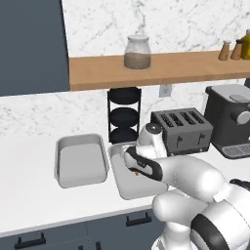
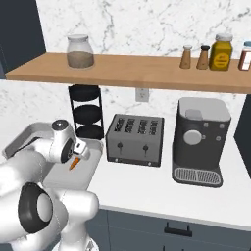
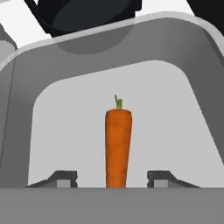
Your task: Place one carrot and one chicken drumstick in each tupperware on the nearby counter, to pack two identical lunches.
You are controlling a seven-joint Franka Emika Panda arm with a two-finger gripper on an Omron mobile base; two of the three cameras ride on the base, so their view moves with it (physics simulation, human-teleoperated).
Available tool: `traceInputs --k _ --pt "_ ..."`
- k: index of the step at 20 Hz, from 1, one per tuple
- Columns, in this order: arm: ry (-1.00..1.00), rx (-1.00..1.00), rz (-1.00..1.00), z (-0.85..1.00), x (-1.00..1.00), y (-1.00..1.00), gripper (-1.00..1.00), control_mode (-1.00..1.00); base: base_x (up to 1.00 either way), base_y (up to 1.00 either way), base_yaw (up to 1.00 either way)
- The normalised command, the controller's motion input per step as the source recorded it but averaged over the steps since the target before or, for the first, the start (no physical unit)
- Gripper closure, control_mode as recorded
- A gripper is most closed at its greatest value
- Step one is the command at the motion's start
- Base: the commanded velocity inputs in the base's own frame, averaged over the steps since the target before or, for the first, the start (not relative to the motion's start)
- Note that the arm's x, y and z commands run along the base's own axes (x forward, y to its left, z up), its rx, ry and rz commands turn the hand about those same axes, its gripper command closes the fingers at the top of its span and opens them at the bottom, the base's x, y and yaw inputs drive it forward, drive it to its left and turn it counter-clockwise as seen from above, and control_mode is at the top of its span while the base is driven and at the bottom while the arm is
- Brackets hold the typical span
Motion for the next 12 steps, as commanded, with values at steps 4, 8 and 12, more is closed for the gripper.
traceInputs --k 4,8,12 --pt "-0.07 0.0 -0.01 1.0 -0.72 0.0 -1.0 -1.0 0.0 0.0 0.0" --pt "0.0 0.0 -0.04 1.0 -1.0 0.0 -1.0 -1.0 0.0 0.0 0.0" --pt "0.0 -0.01 0.0 0.85 -1.0 -0.05 -1.0 -1.0 0.0 0.0 0.0"
